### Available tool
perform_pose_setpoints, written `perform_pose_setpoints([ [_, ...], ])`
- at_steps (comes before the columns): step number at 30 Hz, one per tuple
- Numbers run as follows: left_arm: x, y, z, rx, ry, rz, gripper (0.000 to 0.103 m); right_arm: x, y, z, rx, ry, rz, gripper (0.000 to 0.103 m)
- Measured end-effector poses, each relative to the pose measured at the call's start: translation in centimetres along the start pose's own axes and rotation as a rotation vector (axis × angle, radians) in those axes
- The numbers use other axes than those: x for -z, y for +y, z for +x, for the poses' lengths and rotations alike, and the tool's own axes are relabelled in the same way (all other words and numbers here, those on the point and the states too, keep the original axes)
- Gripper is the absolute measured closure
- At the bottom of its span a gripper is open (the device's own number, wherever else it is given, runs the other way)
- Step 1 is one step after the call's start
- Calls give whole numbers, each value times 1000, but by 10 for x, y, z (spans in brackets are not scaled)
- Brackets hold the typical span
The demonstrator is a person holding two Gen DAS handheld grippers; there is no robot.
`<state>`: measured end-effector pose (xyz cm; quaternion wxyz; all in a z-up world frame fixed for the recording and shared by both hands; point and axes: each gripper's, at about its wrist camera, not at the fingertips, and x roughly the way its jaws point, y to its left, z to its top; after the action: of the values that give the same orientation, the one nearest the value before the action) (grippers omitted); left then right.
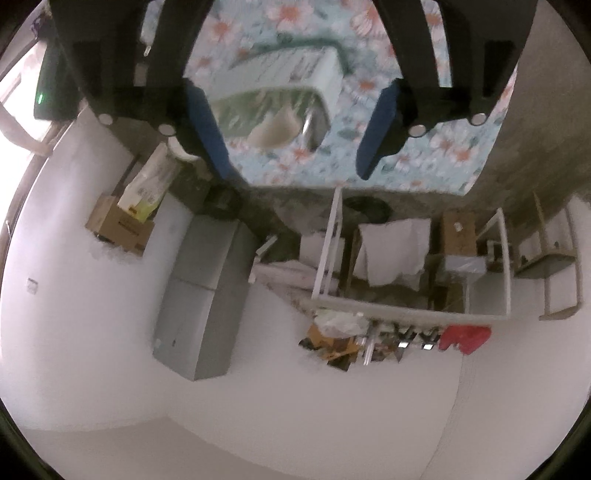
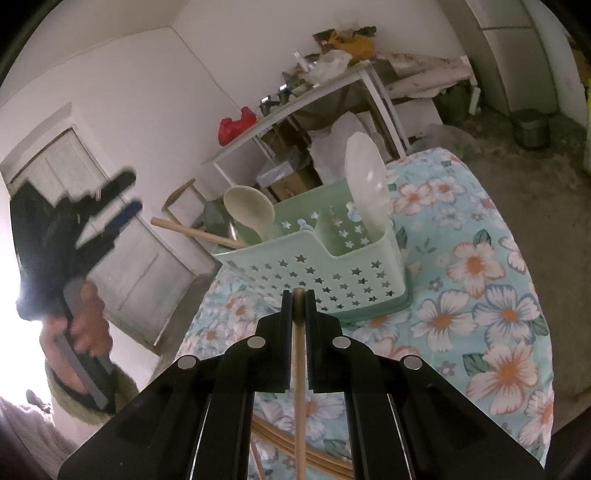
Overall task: Organize utensils
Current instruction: 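Drop the chopstick into the mint holder and open the left tool, then lower the right tool's chopstick into the mint holder and open it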
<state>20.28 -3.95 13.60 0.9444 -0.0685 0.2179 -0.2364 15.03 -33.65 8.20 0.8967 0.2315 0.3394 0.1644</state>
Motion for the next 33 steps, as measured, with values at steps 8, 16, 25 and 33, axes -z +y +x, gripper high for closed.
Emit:
perform_pose_setpoints([
  [8, 58, 17, -9, -50, 138, -23, 11, -9, 12, -13, -4, -40, -31, 98],
  [16, 90, 27, -12, -94, 202, -51, 6, -27, 26, -30, 3, -116, -88, 99],
  [25, 95, 26, -15, -112, 201, -51, 6, -45, 40, -37, 7, -182, -146, 99],
  [33, 97, 25, -16, -111, 210, -59, 6, -69, 52, -50, -16, -249, -197, 99],
])
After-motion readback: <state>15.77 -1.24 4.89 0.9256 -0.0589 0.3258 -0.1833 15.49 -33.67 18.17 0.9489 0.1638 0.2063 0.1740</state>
